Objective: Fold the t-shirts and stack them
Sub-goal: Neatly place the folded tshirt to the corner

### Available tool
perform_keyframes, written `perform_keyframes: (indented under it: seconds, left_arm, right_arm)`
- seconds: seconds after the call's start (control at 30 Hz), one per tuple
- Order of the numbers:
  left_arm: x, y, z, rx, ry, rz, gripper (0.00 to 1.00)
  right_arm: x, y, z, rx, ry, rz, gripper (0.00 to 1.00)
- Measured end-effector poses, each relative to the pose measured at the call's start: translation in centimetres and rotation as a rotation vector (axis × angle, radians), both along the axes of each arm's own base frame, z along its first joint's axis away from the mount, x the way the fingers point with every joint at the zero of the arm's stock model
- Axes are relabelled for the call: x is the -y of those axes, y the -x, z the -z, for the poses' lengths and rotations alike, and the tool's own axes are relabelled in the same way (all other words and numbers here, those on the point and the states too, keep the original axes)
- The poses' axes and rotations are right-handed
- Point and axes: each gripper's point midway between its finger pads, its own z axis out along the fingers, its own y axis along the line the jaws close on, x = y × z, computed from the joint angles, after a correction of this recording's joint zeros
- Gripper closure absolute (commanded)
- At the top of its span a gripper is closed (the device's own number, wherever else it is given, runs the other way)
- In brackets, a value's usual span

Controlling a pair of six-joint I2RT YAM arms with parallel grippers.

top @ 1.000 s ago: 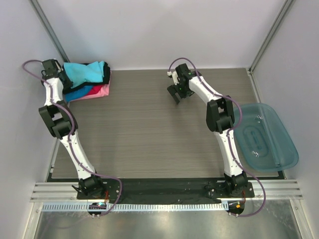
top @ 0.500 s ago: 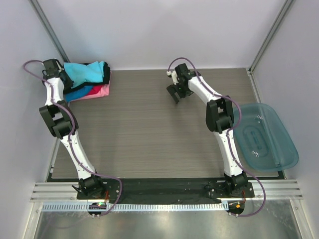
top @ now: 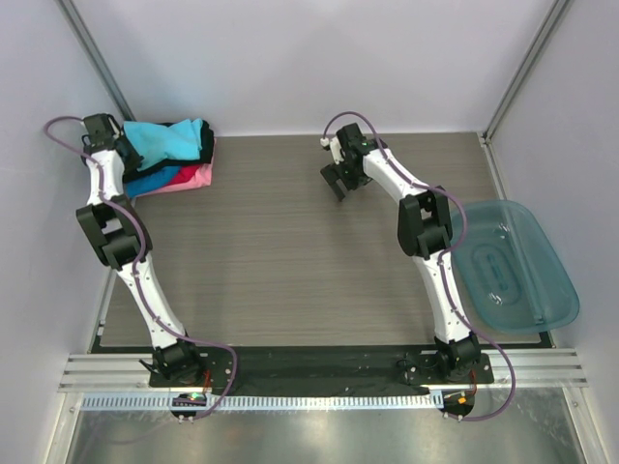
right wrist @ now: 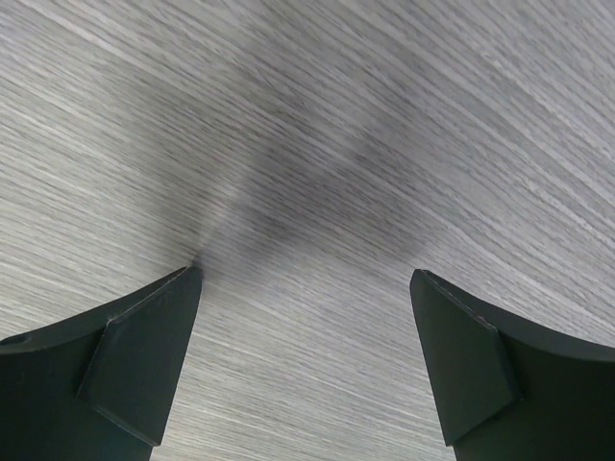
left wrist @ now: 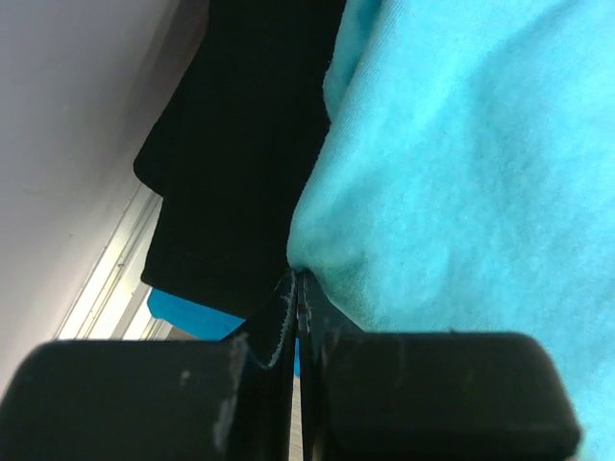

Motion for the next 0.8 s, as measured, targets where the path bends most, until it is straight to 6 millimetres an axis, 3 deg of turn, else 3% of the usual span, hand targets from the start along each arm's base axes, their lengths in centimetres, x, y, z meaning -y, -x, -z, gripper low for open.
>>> perform_keyframes:
  seconds: [0.27, 0.4, 0.5, 0.8]
  left_arm:
    - [0.2, 0.6, -3.0, 0.036, -0.026, 0.008, 1.00]
    - [0.0, 1.1, -2.9, 0.021, -0.043, 0.005, 0.66]
    - [0.0, 1.7, -1.8, -0.011, -0.041, -0.004, 0.59]
    - [0.0, 2.1, -0.7, -0.044, -0.031, -0.008, 0.70]
  right_arm:
    - [-1.1, -0.6, 0.0, 0.019, -0.013, -0.014, 0.02]
    - [-1.1, -0.7, 0.0, 0.021, -0.013, -0.014, 0.02]
    - [-1.1, -0.7, 0.0, 0.021, -0.013, -0.014, 0.02]
    - [-1.1, -0.7, 0.0, 0.021, -0.013, -0.014, 0.02]
